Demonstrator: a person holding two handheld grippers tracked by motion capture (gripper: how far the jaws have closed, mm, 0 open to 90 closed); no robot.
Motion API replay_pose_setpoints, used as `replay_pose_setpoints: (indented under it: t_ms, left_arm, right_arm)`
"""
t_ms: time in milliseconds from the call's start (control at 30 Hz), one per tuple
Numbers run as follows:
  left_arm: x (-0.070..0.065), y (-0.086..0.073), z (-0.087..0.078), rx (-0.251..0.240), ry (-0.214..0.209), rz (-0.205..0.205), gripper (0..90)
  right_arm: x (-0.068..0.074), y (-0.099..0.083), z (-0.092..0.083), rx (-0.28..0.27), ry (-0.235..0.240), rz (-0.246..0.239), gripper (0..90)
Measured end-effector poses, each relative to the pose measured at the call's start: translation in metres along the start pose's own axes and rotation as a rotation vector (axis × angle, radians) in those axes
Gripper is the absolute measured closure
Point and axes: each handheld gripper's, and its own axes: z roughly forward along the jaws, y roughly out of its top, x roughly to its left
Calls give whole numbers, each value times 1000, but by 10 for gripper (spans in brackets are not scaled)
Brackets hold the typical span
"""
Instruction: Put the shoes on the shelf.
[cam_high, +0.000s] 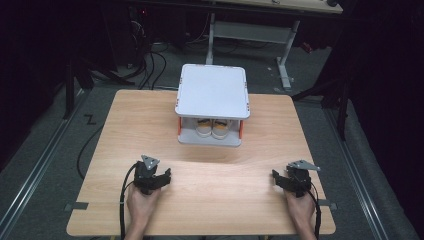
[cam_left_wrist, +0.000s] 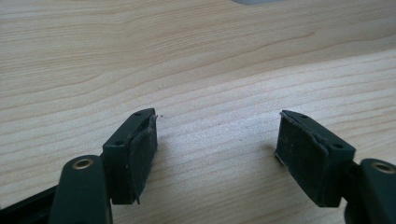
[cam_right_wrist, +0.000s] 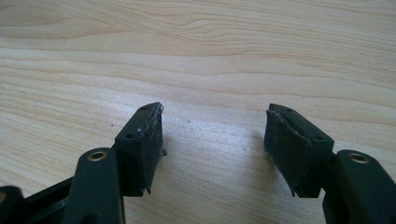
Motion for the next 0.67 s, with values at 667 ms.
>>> replay_pose_setpoints:
  t_ms: [667]
  left_arm:
    - [1, -1, -1, -5, -14, -14, 283]
  right_arm:
    - [1, 0, 0, 3, 4, 2, 354]
